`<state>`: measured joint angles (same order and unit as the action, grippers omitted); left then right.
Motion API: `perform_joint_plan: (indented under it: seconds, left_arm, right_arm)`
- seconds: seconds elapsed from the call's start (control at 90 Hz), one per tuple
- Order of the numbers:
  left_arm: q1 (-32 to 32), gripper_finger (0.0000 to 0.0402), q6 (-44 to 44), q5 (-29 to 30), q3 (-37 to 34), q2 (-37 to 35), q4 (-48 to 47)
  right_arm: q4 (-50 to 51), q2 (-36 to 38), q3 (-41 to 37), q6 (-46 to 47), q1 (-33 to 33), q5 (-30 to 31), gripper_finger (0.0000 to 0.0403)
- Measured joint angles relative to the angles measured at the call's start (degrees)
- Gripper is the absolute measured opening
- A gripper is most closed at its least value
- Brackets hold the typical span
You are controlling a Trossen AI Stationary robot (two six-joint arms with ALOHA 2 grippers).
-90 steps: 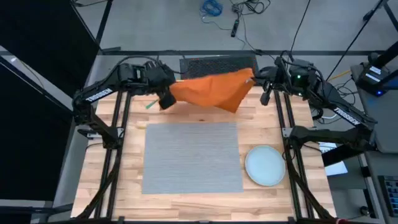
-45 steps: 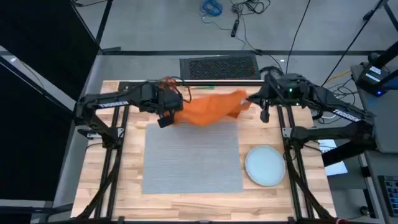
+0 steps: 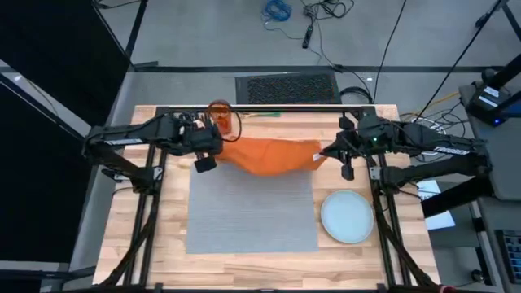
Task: Set table place
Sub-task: Fold the orange table napkin
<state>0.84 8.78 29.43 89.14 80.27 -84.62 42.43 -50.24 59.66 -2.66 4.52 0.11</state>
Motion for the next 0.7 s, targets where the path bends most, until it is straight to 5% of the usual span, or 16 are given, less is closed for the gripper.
perform_joint_plan:
  seconds: [0.7]
  left_arm:
    - [-11.03,0.0,7.47,-7.99,-6.15,1.14,-4.05]
  right_arm:
    - [8.01,-0.02,-2.18,7.93,-9.74,-0.49,0.0]
